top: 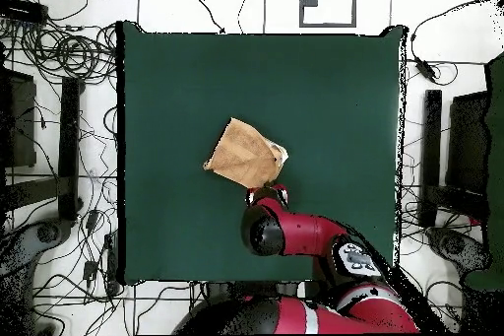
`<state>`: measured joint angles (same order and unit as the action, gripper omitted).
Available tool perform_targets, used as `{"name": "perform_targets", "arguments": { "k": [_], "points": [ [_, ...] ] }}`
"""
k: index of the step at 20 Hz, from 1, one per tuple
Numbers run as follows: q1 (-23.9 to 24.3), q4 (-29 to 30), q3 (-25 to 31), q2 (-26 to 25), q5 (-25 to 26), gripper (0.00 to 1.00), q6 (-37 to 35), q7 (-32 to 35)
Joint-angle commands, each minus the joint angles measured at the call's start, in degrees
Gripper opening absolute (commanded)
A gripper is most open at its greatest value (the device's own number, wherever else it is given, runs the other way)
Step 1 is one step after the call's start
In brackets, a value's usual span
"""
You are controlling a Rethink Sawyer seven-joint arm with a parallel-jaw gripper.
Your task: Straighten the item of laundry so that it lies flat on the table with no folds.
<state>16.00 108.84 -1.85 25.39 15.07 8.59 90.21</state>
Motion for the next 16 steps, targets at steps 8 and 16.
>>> {"name": "perform_targets", "arguments": {
  "k": [8, 16],
  "points": [
    [-1.8, -4.1, 11.4, -7.6, -6.4, 1.0, 10.8, 16.7],
    [0.3, -7.2, 13.5, -5.6, -4.9, 1.0, -0.6, 10.7]
  ]
}}
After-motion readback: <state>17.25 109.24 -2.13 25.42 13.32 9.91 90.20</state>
